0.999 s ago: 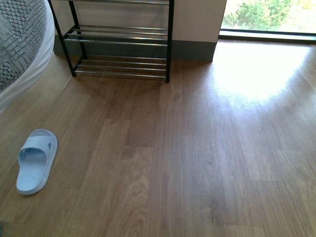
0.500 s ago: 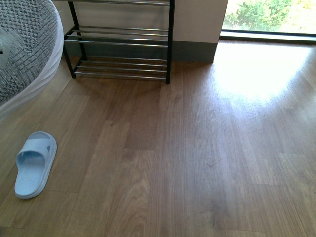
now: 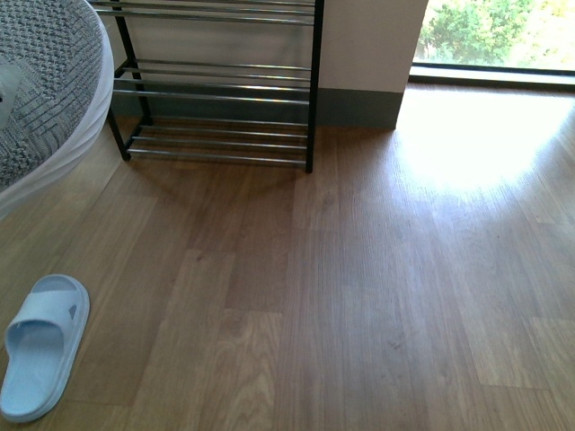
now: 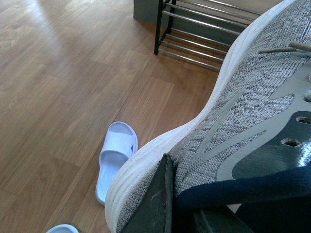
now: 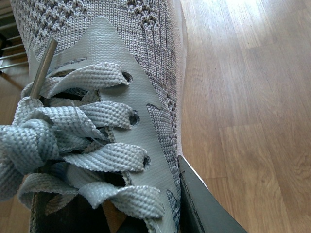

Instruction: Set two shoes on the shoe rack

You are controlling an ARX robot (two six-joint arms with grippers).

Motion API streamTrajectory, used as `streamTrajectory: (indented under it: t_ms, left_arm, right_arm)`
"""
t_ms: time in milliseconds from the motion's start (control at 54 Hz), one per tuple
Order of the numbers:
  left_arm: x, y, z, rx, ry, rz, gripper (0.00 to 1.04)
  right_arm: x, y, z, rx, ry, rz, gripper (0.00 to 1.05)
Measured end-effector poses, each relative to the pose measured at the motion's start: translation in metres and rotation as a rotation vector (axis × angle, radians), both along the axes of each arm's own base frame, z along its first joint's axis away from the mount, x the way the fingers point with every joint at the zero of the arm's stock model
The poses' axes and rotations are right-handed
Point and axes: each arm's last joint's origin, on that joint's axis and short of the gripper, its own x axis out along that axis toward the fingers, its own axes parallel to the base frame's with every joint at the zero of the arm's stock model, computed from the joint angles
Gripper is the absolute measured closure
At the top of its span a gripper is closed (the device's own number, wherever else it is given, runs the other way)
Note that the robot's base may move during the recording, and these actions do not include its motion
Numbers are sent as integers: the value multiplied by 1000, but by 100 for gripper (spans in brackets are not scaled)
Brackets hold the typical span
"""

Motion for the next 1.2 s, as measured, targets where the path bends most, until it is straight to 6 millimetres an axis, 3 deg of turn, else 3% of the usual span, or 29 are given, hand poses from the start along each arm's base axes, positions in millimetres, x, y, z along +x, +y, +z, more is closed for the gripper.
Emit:
streamTrajectory:
  t_ms: [1203]
  left_arm:
    - [0,0,0,-1,1,-2,103]
  right_arm:
    - [0,0,0,-2,1,-4,103]
